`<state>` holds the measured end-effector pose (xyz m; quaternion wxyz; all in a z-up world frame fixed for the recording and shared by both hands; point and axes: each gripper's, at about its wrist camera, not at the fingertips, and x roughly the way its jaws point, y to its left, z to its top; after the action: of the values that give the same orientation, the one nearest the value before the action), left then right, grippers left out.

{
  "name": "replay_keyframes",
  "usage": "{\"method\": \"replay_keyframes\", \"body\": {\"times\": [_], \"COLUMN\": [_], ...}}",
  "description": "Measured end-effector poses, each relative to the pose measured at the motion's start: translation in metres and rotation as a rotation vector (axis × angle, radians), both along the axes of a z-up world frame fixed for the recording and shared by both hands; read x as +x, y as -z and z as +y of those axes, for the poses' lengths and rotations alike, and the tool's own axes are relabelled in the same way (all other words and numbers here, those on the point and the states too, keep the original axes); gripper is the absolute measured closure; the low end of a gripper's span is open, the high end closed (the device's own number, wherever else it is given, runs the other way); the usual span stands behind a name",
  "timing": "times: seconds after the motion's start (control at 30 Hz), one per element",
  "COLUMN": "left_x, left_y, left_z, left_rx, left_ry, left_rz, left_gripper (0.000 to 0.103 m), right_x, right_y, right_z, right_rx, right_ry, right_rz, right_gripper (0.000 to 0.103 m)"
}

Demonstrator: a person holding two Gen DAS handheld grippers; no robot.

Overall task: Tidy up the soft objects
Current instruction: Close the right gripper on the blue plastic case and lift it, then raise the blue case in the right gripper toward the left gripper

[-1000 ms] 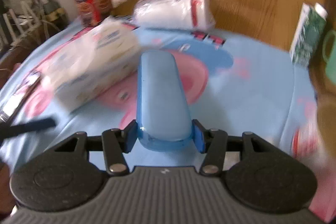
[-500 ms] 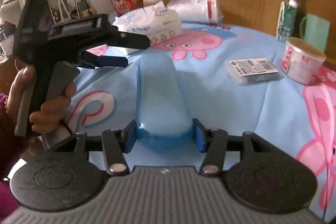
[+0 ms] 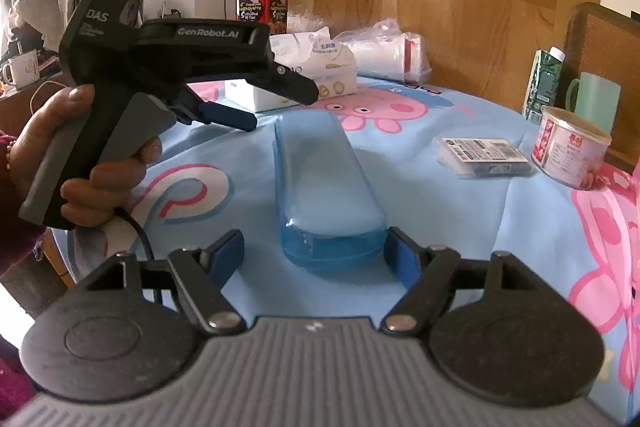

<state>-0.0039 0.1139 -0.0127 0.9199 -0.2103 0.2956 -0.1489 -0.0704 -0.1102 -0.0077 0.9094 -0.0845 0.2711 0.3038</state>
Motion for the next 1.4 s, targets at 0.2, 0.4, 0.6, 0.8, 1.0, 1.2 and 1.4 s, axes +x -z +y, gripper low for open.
{"method": "replay_keyframes", "body": {"times": [0.2, 0.4, 0.6, 0.8, 1.0, 1.2, 1.4], "left_x": [0.002, 0.005, 0.004, 0.002, 0.001, 0.000, -0.002], "left_y": [-0.001, 0.000, 0.001, -0.001, 0.001, 0.000, 0.000], "left_z": [-0.008, -0.002, 0.003, -0.009, -0.001, -0.007, -0.008], "left_rx": [0.056, 0.022, -0.013, 0.071, 0.026, 0.063, 0.073], "left_ry": [0.006, 0.013, 0.016, 0.017, 0.020, 0.024, 0.028], "left_rz": [0.003, 0.007, 0.004, -0.001, -0.004, -0.003, 0.000], "left_gripper": [0.000, 0.000, 0.000, 0.000, 0.000, 0.000, 0.000], "right_x": [-0.005, -0.006, -0.007, -0.009, -0.012, -0.014, -0.015], "right_y": [-0.001, 0.001, 0.003, 0.002, 0.000, -0.005, -0.006], "right_z": [-0.001, 0.004, 0.004, 0.003, -0.003, -0.006, -0.006], "right_rx": [0.018, -0.031, -0.047, -0.046, -0.029, -0.016, -0.021], "right_ry": [0.018, 0.000, -0.001, 0.001, 0.024, 0.043, 0.031], "right_rz": [0.018, 0.029, 0.018, 0.009, -0.002, -0.037, -0.047], "right_gripper": [0.010, 0.000, 0.000, 0.000, 0.000, 0.005, 0.008]}}
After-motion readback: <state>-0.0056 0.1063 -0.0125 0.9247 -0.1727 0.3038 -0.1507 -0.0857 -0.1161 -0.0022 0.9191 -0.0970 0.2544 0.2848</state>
